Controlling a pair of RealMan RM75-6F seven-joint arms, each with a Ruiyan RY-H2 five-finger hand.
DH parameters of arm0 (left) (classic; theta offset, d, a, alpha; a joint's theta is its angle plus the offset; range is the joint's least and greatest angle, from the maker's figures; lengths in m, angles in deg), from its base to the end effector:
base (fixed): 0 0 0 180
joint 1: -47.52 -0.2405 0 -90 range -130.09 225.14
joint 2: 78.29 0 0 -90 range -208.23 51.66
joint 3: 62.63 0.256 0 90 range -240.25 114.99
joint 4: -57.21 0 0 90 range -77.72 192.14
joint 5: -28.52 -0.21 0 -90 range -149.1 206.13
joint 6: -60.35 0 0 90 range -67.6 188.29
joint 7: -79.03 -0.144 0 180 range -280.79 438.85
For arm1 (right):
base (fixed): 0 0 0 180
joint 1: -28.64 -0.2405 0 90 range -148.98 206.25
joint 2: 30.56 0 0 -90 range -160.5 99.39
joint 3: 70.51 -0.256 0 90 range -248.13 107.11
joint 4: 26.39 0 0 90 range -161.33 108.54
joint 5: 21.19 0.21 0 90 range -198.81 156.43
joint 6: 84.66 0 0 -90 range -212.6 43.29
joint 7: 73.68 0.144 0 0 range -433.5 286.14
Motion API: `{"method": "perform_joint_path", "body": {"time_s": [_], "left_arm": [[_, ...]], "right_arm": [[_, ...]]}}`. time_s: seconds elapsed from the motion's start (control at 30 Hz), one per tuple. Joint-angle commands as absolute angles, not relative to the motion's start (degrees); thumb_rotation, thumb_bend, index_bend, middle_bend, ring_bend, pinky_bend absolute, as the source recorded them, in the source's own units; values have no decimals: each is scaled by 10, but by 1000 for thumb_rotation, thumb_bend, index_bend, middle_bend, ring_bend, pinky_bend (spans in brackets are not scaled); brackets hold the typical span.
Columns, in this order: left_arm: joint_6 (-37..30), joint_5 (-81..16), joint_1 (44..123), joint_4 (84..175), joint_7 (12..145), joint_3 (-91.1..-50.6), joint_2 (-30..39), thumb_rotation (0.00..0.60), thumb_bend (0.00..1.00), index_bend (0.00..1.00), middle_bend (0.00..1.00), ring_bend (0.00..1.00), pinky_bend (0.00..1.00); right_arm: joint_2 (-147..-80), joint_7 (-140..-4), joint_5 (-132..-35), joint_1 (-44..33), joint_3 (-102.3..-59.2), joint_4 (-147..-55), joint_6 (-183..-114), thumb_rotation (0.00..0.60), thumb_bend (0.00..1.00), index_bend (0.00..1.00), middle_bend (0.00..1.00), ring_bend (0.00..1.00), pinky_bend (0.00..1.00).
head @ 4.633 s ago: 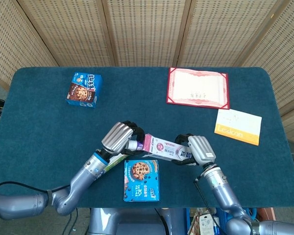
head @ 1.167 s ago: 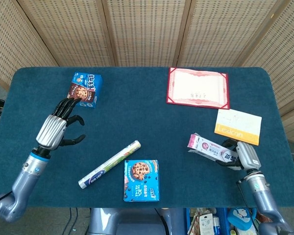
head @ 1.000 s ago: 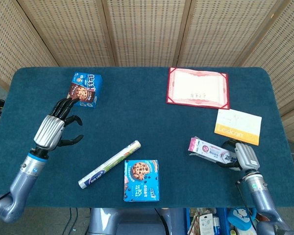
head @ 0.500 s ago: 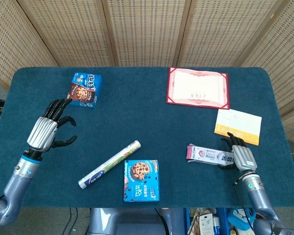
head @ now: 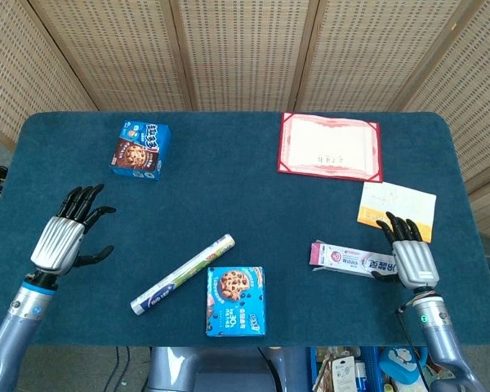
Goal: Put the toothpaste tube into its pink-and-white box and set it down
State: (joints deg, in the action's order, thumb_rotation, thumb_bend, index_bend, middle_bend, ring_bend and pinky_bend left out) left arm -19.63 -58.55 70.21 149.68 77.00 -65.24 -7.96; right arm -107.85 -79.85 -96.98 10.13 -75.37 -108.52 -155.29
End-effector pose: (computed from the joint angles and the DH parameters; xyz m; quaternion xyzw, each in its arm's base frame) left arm -0.2321 0.2620 0.1106 -0.6664 -0.3322 -0.4663 0.4776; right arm -0.3014 -0.2617 0.0790 0.6399 -0.4083 0.3488 0.5497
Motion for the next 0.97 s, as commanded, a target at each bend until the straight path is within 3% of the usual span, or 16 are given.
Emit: {"method": "perform_joint_path", "body": {"time_s": [0.03, 0.43, 0.97], "left_arm": [[-216, -592, 683, 1498, 760, -643, -84, 600, 247, 244, 0, 0, 0], [-269, -602, 621, 1471, 761, -615, -104, 600, 247, 139, 0, 0, 0], [-298, -630, 577, 1463, 722, -605, -66, 600, 247, 137, 0, 0, 0]], "right_arm": [[-1062, -836, -996, 113, -746, -1105, -1585, 600, 87, 95, 0, 0, 0], [-1031, -869, -1058, 166, -718, -1133, -1681, 600, 86, 68, 0, 0, 0], [-998, -855, -1085, 214, -722, -1141, -1751, 600, 87, 68, 0, 0, 0]]}}
